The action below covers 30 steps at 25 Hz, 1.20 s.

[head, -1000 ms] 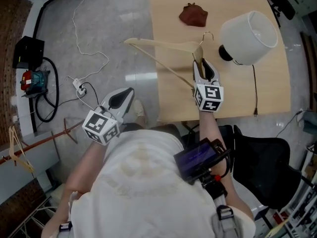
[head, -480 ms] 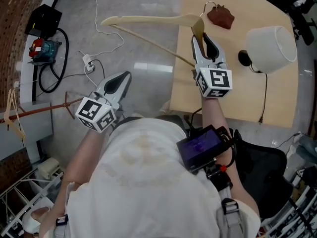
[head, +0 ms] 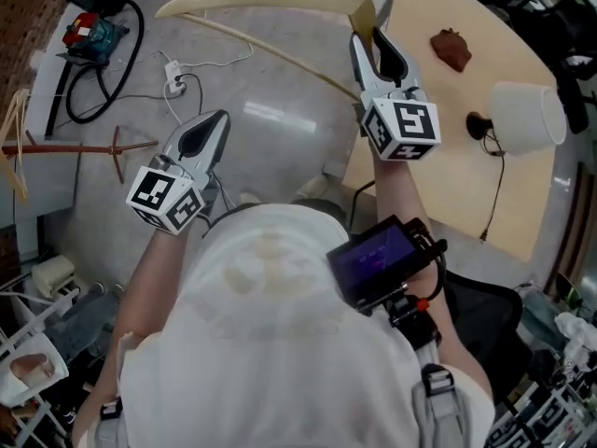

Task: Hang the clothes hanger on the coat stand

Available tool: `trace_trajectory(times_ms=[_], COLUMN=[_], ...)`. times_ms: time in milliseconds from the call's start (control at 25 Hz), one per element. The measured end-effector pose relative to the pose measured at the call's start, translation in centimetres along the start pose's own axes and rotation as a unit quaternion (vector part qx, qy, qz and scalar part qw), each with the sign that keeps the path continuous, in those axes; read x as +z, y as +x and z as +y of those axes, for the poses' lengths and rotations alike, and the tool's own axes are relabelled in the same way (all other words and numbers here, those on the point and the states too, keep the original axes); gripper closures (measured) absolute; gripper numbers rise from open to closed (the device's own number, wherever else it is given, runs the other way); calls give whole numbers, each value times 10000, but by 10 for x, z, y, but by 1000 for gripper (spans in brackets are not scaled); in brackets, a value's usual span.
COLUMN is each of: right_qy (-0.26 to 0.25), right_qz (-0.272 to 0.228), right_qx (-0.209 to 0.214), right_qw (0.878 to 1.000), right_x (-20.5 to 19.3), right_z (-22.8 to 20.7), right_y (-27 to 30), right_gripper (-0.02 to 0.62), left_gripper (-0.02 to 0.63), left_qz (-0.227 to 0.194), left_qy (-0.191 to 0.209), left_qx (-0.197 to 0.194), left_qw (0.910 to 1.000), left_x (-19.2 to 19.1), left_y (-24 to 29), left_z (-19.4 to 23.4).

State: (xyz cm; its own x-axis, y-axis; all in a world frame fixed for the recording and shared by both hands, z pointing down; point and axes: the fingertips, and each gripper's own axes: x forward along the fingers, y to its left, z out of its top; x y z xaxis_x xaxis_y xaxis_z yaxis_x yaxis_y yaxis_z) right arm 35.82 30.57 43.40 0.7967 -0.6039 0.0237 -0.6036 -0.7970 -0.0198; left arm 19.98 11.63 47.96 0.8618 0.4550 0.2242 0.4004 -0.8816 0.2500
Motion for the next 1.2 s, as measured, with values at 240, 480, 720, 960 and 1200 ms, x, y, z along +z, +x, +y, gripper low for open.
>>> trace_trajectory(times_ms=[240,480,720,960,1200], right_qy=[52,112,-8,-129,-198], right_qz=[11,-161,-355,-521,-591], right_qx=[651,1182,1953,2769,3635], right_qw=[9979,9928,9801,9594,9295], right_x=[-14,8,25,41,52], right_z=[54,185,290,391,494], right_y=[37,82,121,150,181], right_gripper=[457,457,457,457,457], left_gripper=[604,604,604,604,604], left_qz=[-303,-608,-836,-1114,-1284], left_qy=[-91,-313,-428,-526,-859], left_qx=[632,1119,1812,2491,3192], left_qw=[9975,9914,9789,9606,9350], left_x=[-15,-14,-15,-15,-27], left_y=[-38,-150,-229,-296,-355], left_z=[42,111,155,183,207])
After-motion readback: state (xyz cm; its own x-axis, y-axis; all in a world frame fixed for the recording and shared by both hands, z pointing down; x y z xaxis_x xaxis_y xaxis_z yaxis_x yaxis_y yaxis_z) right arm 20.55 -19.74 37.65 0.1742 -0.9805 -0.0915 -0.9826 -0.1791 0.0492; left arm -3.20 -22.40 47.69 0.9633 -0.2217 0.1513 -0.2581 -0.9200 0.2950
